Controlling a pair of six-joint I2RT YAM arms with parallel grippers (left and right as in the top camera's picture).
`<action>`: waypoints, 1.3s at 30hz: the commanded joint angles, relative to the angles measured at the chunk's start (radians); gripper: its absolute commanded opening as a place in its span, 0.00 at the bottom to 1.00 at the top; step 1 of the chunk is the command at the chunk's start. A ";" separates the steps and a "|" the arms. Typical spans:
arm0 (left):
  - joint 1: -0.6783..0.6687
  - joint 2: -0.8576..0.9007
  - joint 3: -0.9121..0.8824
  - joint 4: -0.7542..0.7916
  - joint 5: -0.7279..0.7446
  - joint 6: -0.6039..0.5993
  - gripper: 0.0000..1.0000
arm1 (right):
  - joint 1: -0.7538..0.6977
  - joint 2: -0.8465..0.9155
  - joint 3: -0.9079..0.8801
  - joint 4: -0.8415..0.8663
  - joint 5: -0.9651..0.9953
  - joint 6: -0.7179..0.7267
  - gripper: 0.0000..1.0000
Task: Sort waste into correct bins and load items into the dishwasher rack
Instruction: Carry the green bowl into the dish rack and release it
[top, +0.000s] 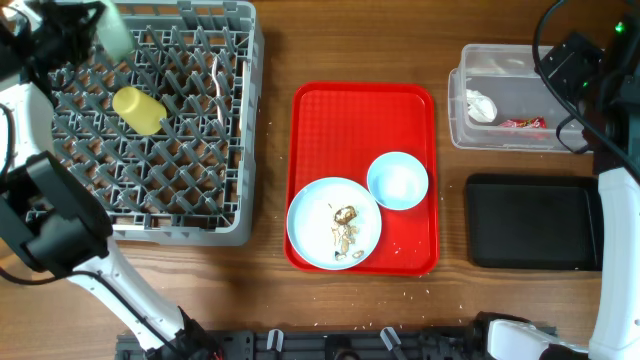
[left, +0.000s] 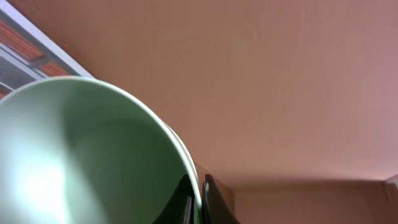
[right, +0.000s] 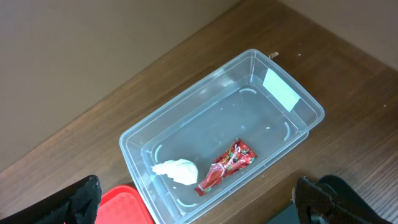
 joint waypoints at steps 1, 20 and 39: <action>0.006 0.044 0.007 0.042 0.033 -0.024 0.04 | -0.002 0.009 0.003 0.000 0.014 0.004 1.00; 0.222 0.120 0.007 0.014 0.097 -0.023 0.41 | -0.002 0.009 0.003 0.001 0.014 0.004 1.00; 0.143 -0.148 0.007 -0.531 -0.512 0.533 0.04 | -0.002 0.009 0.003 0.000 0.014 0.004 1.00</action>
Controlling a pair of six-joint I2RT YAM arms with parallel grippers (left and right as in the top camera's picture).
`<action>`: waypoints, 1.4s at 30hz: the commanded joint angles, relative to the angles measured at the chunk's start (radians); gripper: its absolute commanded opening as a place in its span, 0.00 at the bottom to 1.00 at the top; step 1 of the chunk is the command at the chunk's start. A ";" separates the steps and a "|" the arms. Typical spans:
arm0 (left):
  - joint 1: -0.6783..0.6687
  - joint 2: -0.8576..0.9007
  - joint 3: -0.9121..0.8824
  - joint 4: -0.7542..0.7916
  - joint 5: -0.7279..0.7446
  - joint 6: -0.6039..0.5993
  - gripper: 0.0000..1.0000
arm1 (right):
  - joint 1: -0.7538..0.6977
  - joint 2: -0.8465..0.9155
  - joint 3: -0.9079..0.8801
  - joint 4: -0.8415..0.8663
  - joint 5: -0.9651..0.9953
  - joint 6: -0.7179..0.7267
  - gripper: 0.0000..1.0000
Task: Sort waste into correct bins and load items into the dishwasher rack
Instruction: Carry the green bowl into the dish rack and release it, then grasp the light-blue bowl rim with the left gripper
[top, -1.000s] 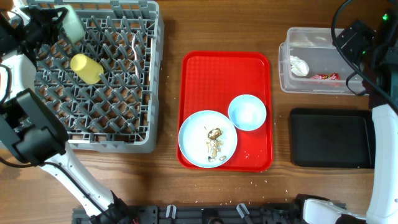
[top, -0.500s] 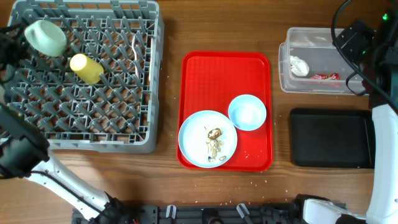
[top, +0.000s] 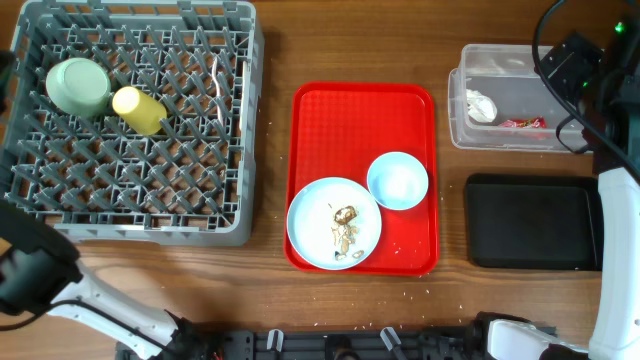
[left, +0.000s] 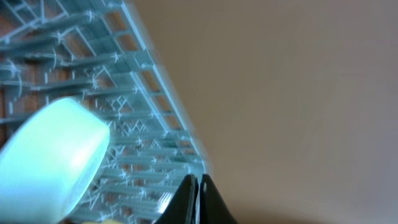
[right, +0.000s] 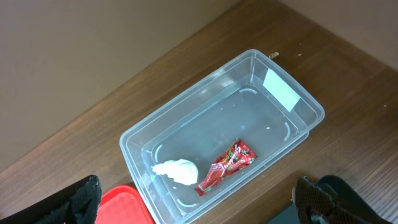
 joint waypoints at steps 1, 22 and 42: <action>-0.198 -0.058 -0.005 -0.180 -0.679 0.363 0.04 | -0.002 0.010 0.003 0.001 0.013 0.004 1.00; -0.298 -0.026 -0.005 -0.201 -1.167 0.328 0.04 | -0.002 0.009 0.003 0.001 0.013 0.004 1.00; -1.499 -0.069 -0.008 -0.562 -0.734 0.283 0.54 | -0.002 0.009 0.003 0.001 0.013 0.004 1.00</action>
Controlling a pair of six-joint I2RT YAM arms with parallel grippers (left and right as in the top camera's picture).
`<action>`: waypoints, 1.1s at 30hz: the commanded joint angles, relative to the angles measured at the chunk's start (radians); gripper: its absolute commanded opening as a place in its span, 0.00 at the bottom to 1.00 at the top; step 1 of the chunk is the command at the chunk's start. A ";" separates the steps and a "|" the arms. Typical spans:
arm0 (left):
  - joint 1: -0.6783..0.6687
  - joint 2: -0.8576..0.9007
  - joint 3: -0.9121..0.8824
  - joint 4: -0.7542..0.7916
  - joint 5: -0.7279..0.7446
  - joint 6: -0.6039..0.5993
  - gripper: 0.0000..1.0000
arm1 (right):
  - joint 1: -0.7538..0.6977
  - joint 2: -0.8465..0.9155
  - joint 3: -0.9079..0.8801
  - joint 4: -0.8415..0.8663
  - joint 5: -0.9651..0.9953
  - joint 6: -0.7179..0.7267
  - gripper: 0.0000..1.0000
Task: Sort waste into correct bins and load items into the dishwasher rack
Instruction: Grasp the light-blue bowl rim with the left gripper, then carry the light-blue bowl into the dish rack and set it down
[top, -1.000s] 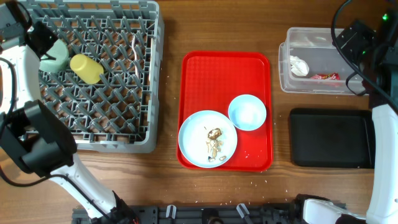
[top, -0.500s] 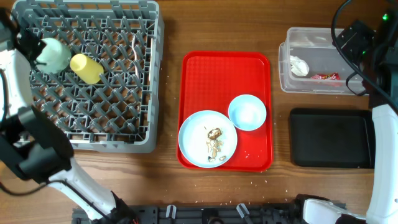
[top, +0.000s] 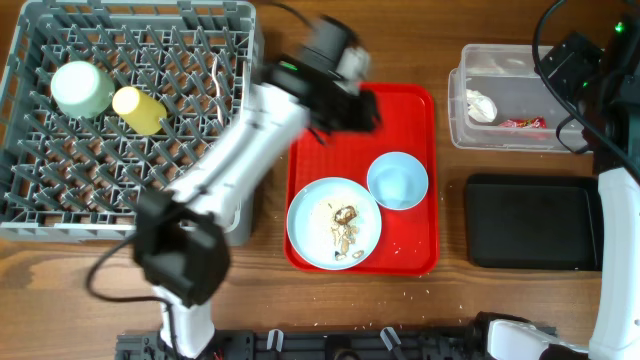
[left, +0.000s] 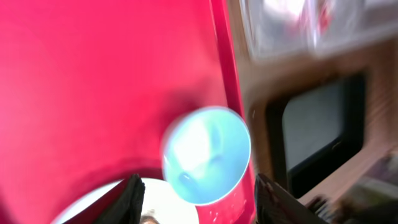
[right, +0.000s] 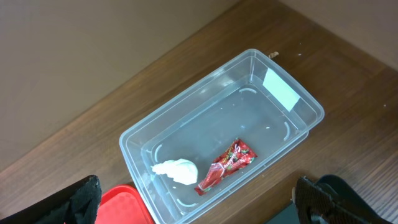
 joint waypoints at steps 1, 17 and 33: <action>-0.180 0.073 -0.006 -0.010 -0.098 0.006 0.54 | -0.002 0.010 0.003 0.002 0.014 0.004 1.00; -0.463 0.271 -0.006 0.077 -0.518 0.010 0.50 | -0.002 0.010 0.003 0.002 0.014 0.004 1.00; -0.128 -0.142 -0.001 0.100 -0.194 -0.066 0.04 | -0.002 0.009 0.003 0.002 0.014 0.004 1.00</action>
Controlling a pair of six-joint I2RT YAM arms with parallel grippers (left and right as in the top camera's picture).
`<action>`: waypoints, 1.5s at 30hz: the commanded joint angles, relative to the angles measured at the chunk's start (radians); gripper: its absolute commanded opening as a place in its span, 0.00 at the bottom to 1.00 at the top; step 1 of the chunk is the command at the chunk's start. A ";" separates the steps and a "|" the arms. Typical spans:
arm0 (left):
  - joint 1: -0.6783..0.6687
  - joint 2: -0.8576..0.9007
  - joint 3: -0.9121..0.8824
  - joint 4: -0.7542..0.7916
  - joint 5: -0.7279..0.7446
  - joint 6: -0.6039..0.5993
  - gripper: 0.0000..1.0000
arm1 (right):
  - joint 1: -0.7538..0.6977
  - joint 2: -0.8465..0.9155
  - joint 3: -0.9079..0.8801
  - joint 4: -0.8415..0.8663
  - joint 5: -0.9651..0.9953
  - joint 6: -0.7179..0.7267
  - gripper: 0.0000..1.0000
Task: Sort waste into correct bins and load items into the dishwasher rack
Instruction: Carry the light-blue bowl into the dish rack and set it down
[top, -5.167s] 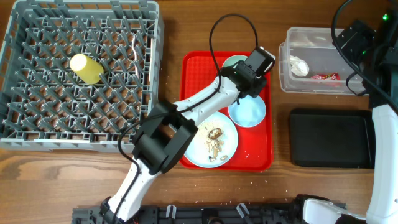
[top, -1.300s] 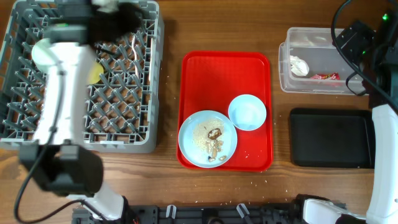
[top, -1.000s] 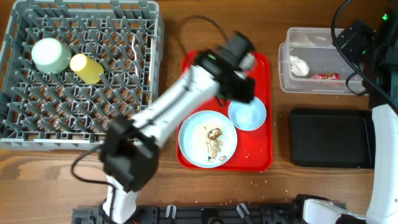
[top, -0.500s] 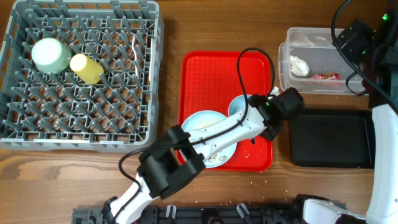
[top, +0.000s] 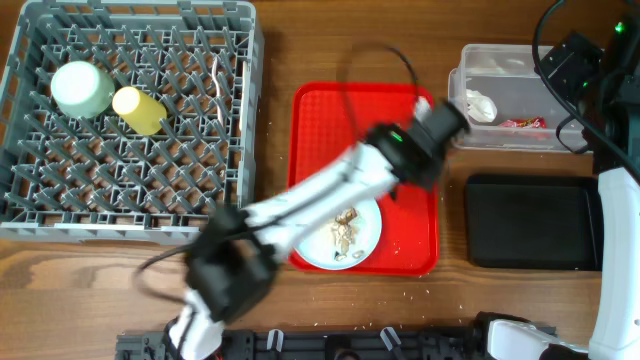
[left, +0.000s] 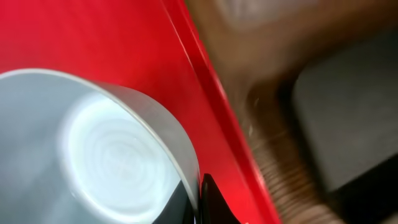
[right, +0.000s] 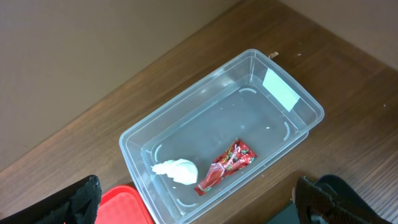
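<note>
My left gripper (left: 200, 190) is shut on the rim of the light blue bowl (left: 112, 155), one finger inside and one outside. The bowl is over the red tray (top: 340, 120), and in the overhead view my left arm hides it. A white plate (top: 365, 235) with food scraps lies on the tray's near half. A green cup (top: 80, 88) and a yellow cup (top: 138, 108) sit in the grey dishwasher rack (top: 250, 120). My right gripper (right: 199, 205) hangs open above the clear bin (right: 186, 118), which holds a white tissue (right: 177, 171) and a red wrapper (right: 227, 163).
A black bin (top: 530, 220) stands at the right, in front of the clear bin (top: 505, 140). Crumbs lie on the wood near the tray's front edge. My left arm stretches diagonally across the tray and plate.
My left gripper was open above the tray with the blue bowl below it. Now it is down at the bowl and shut on its rim. The right arm has not moved.
My left gripper held the green cup over the rack's far left corner. Then the cup stood in the rack beside the yellow one, with the gripper shut and empty. Then it was open over the red tray, and now it grips the blue bowl.
</note>
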 joint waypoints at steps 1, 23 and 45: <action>0.267 -0.229 0.007 -0.019 0.236 -0.039 0.04 | -0.002 0.009 0.003 0.001 0.014 0.004 1.00; 1.718 0.150 0.002 -0.291 1.321 0.210 0.04 | -0.002 0.010 0.003 0.002 0.014 0.004 1.00; 1.974 -0.074 0.020 -0.493 0.522 -0.029 0.65 | -0.002 0.009 0.003 0.001 0.014 0.004 1.00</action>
